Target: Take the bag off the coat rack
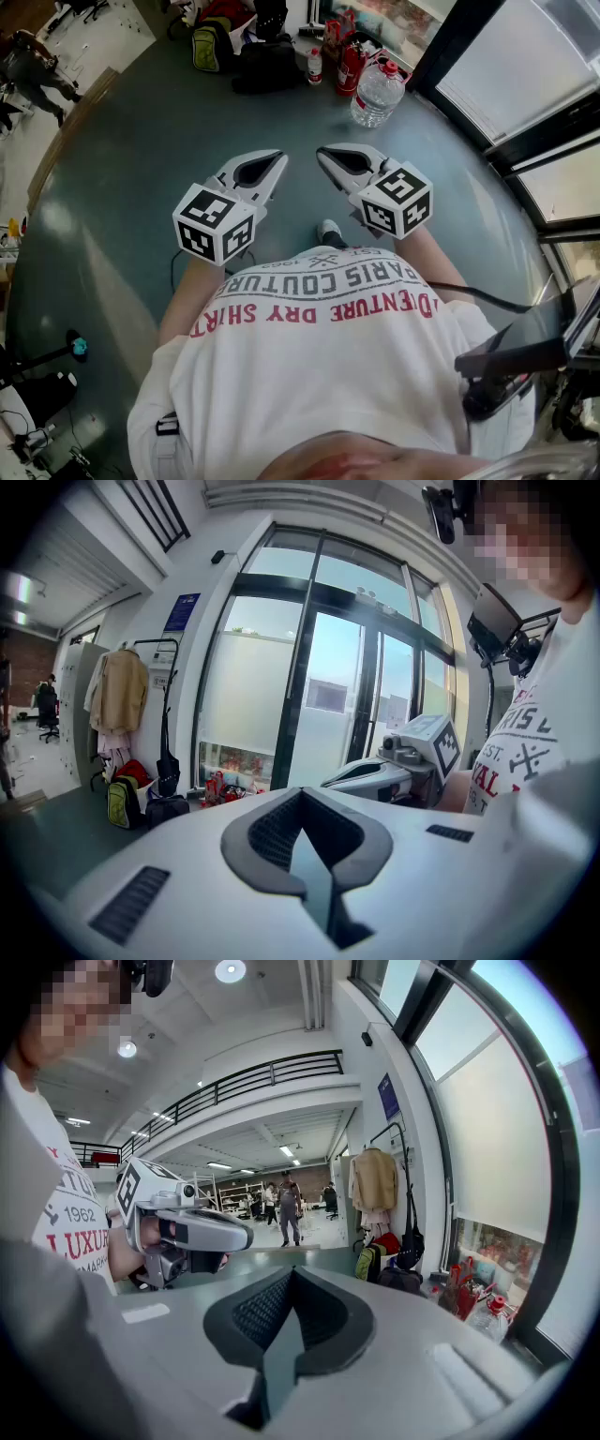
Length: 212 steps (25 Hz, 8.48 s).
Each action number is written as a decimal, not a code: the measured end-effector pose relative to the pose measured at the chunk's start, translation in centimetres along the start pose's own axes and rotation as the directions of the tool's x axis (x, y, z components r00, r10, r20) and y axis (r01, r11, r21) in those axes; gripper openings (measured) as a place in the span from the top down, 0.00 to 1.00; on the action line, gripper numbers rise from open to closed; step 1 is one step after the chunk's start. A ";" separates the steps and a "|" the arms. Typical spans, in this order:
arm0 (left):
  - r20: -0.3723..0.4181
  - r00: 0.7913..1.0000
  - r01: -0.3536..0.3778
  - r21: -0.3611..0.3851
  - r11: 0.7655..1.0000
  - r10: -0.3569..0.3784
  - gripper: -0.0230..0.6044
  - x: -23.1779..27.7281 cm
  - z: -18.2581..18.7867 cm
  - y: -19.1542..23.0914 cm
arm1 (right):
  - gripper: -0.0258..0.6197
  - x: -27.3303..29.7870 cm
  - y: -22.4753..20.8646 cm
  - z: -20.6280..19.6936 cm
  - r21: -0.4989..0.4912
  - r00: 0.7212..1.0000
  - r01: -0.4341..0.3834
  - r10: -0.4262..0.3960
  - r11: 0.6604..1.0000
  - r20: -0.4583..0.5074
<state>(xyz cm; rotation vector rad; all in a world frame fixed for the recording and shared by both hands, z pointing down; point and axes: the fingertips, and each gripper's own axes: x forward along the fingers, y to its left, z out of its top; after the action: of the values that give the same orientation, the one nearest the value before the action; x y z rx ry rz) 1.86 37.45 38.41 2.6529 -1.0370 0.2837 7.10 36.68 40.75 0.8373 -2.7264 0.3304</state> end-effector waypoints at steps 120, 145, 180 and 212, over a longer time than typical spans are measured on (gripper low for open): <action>-0.096 0.991 -0.110 -0.205 0.973 0.092 0.96 55.4 29.4 99.0 | 0.66 85.9 -90.2 31.3 0.196 0.997 0.075 -0.069 0.978 -0.034; -0.064 0.992 -0.118 -0.211 0.970 0.106 0.96 51.2 30.2 99.1 | 0.93 81.7 -89.2 40.9 0.172 0.980 0.158 -0.175 0.972 0.093; 0.044 0.999 0.002 -0.228 0.974 0.009 0.96 43.1 27.6 83.2 | 0.93 59.2 -66.4 33.6 0.225 0.980 0.011 -0.056 0.974 0.193; 0.074 0.996 -0.028 -0.223 0.974 0.046 0.96 20.2 10.6 27.9 | 0.93 15.0 -29.2 15.0 0.130 0.969 -0.071 0.038 0.989 0.246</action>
<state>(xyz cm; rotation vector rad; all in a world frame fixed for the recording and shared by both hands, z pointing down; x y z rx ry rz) -1.84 1.63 39.27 2.4634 -1.0756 0.0654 9.10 1.00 35.43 0.8924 -2.9863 0.4606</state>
